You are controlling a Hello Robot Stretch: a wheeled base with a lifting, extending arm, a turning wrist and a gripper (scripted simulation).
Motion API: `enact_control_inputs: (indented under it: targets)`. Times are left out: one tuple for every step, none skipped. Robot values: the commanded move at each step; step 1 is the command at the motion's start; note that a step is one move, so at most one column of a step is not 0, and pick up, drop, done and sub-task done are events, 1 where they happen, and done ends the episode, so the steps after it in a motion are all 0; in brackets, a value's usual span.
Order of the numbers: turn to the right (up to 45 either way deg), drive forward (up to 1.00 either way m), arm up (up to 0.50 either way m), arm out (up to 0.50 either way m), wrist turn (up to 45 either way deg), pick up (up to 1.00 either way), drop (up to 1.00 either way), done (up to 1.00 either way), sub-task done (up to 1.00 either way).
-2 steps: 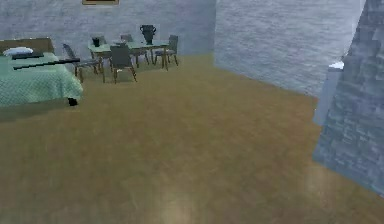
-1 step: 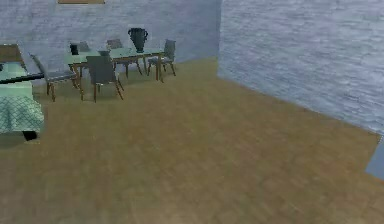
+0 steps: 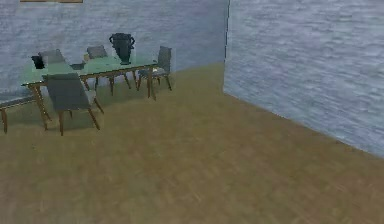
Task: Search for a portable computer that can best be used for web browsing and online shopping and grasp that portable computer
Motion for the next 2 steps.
enact_control_inputs:
  targets:
    - [0.0,1.00,0.00,0.00,0.0,0.00,0.00,0.00,0.00]
    - [3.0,0.00,0.00,0.00,0.0,0.00,0.00,0.00,0.00]
